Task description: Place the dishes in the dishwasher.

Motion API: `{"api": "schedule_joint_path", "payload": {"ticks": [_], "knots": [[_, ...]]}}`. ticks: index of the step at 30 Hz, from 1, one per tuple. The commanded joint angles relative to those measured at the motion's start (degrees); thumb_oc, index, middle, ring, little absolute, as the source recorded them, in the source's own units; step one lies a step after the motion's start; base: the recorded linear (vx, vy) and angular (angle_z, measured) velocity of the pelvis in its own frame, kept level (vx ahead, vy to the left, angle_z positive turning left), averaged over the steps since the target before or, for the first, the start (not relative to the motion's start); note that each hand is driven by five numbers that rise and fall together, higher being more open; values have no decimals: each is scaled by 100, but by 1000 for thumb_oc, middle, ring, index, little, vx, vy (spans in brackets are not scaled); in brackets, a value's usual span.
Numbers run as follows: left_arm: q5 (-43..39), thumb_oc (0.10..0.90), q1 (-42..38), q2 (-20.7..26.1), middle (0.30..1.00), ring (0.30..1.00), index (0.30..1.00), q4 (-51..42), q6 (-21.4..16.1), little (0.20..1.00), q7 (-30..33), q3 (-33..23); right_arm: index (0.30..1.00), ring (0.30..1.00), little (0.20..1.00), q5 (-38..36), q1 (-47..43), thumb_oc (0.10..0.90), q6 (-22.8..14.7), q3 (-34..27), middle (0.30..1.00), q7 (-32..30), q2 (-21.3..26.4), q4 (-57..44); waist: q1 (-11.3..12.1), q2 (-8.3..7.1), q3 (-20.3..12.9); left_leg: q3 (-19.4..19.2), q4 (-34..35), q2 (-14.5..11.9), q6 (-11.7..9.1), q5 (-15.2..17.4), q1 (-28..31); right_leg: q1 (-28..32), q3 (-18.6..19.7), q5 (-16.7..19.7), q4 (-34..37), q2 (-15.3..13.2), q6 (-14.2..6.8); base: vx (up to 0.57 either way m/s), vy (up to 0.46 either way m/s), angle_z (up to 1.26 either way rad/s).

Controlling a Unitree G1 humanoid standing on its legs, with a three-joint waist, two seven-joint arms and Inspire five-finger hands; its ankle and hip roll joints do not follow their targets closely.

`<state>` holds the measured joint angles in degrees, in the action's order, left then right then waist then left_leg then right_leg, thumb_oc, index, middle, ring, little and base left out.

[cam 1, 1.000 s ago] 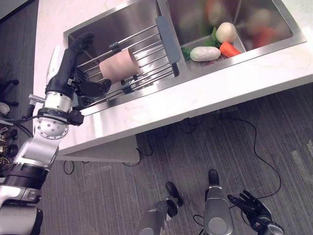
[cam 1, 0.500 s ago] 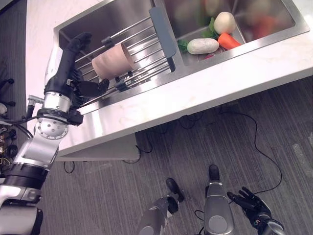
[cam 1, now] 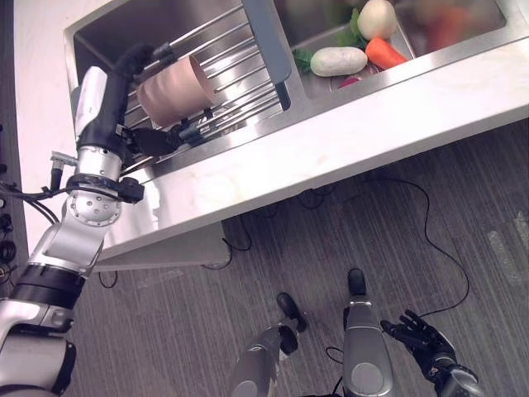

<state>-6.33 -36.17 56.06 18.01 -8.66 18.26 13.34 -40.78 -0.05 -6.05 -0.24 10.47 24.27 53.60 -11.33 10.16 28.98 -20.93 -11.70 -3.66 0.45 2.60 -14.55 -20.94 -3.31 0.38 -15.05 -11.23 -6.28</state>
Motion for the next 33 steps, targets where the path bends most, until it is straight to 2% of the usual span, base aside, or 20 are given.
{"api": "schedule_joint_path", "payload": {"ticks": [1, 5, 20, 28, 33], "knots": [[169, 800, -689, 487, 900, 900, 900, 121, -147, 900, 531, -471, 900, 900, 900, -320, 267, 800, -99, 8, 900, 61, 144, -437, -134, 69, -16, 824, -549, -249, -519, 396, -371, 81, -81, -471, -214, -200, -380, 0, 0, 0], [229, 800, -785, 489, 900, 900, 900, 217, -132, 900, 626, -426, 900, 900, 900, -333, 237, 800, -77, 52, 900, 27, 141, -489, -142, 40, 79, 813, -549, -265, -512, 376, -418, 18, -75, -438, -214, -214, -389, -1, 0, -2], [314, 800, -964, 542, 900, 900, 900, 421, -143, 900, 741, -279, 900, 900, 900, -351, 259, 800, -129, 174, 900, 50, 146, -694, -105, 38, 81, 788, -549, -303, -495, 296, -719, -311, -68, -335, -214, -241, -409, 0, -3, -2], [243, 800, -1057, 594, 900, 900, 900, 390, -95, 900, 293, -118, 900, 900, 900, -361, 294, 800, -153, 189, 900, 75, 167, -754, -98, 49, 81, 797, -549, -312, -497, 269, -798, -387, -67, -311, -214, -242, -414, 0, 0, 0], [128, 800, -1169, 558, 900, 900, 900, 296, 188, 900, -126, 37, 900, 900, 900, -331, 273, 800, -179, 166, 900, 114, 200, -774, -101, 77, 81, 784, -549, -311, -486, 244, -867, -475, -62, -270, -214, -250, -426, 0, 0, 0]]}}
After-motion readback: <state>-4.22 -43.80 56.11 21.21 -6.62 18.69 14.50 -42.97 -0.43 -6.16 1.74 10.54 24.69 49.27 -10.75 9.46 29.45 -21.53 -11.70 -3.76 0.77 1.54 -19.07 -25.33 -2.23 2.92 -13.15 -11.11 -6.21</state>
